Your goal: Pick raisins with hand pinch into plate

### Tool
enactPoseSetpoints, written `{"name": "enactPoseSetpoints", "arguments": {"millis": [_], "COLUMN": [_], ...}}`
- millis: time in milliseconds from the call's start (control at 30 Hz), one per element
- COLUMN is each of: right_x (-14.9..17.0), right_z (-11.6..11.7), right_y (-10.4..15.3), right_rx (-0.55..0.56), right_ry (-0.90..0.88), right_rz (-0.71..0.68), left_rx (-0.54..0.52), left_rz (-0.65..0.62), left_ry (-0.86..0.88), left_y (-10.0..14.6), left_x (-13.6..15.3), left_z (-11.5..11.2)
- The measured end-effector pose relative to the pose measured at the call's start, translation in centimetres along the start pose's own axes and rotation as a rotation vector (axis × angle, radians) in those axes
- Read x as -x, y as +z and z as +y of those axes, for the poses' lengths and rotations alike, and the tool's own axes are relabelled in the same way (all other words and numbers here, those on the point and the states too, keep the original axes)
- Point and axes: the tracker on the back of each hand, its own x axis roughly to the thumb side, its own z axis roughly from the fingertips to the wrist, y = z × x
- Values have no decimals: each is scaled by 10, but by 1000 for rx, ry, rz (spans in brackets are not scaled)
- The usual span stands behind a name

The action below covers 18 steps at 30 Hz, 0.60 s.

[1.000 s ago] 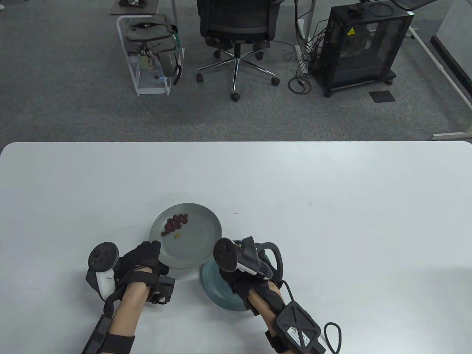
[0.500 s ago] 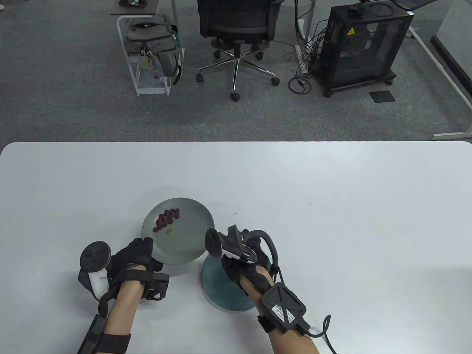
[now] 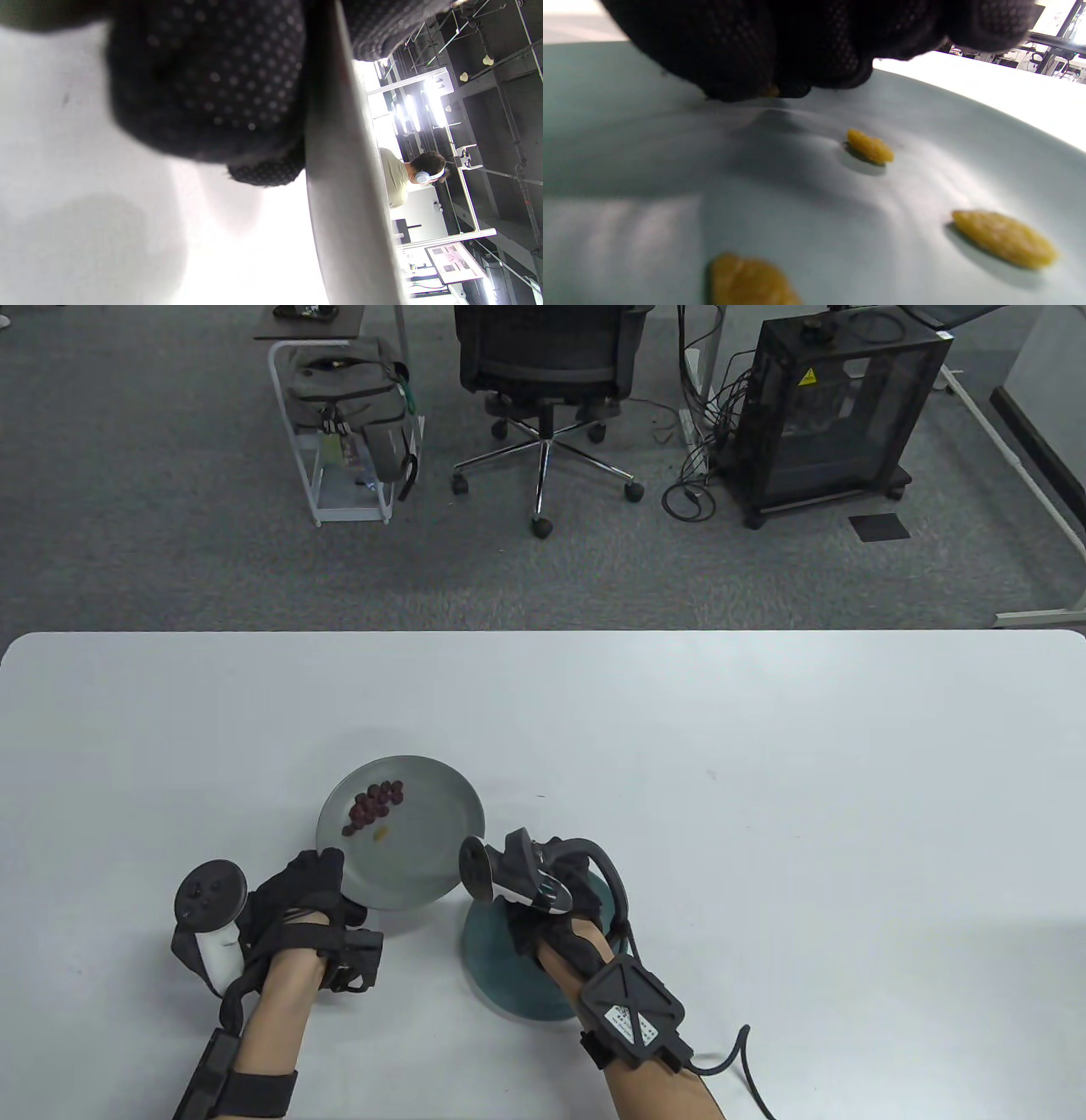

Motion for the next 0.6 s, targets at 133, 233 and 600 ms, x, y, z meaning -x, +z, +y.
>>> {"name": "enactPoseSetpoints", "arguments": {"millis": [133,233,600], "right_x": [-1,2,21], "right_z": [4,3,-44], "right_y": [0,0,28], "right_rx": [-38,-29,24], "right_ry": [-4,-21,-156], "right_rz": [23,34,56], "left_rx": [6,8,17], "left_rz": [2,1,1], "left_ry": [-5,-7,-22], "left_y": [0,0,0], "left_x": [0,0,1], "left_z": [-1,-1,-3]}}
